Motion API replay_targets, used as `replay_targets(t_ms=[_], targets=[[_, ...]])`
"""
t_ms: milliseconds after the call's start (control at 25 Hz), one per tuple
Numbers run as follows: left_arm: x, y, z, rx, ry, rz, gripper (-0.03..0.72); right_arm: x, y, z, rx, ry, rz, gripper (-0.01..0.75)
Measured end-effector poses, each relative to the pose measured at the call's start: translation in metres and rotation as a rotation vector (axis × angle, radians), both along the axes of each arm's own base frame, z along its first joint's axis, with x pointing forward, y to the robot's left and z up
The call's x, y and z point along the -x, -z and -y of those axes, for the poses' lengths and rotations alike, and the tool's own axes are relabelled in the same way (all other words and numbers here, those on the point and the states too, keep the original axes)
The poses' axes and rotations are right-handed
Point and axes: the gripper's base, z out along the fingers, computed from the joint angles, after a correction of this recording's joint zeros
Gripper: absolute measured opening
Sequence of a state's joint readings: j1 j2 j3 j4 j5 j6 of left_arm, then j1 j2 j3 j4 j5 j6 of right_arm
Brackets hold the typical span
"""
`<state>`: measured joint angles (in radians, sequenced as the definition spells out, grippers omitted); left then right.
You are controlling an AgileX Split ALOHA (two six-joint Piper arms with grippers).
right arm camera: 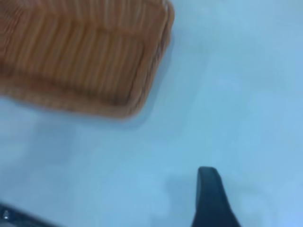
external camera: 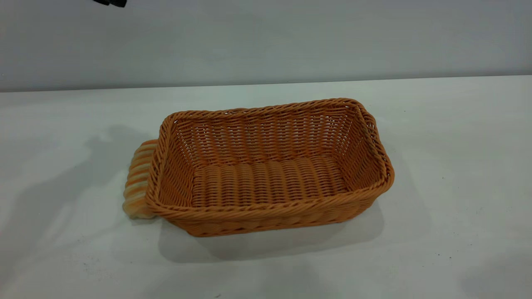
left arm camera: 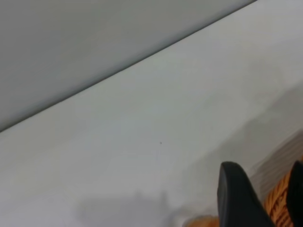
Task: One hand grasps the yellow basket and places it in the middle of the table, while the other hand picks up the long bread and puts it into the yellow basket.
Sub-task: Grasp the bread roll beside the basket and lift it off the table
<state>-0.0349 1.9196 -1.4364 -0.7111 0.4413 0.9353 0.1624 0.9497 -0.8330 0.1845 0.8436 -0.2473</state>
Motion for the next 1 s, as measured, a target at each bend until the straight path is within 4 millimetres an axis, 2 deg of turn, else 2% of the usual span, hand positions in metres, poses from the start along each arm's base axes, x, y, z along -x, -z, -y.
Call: replay_targets(t_ms=[200, 400, 560, 840, 1000], targets=[[-0.004, 0.029, 0.001, 0.012, 0.005, -0.091, 0.329, 0.069, 0.009, 0.013, -0.006, 0.031, 0.055, 0.450], [-0.006, 0.056, 0.002, 0.036, -0.005, -0.189, 0.329, 0.116, 0.021, 0.022, -0.035, 0.061, 0.135, 0.450], [-0.006, 0.078, -0.005, 0.056, -0.016, -0.274, 0.329, 0.133, 0.028, 0.025, -0.055, 0.087, 0.116, 0.440], [-0.007, 0.119, -0.036, 0.099, -0.089, -0.416, 0.329, 0.143, 0.037, 0.025, -0.092, 0.093, 0.108, 0.432], [-0.006, 0.142, -0.038, 0.102, -0.100, -0.465, 0.329, 0.145, 0.049, 0.023, -0.118, 0.087, 0.086, 0.430]])
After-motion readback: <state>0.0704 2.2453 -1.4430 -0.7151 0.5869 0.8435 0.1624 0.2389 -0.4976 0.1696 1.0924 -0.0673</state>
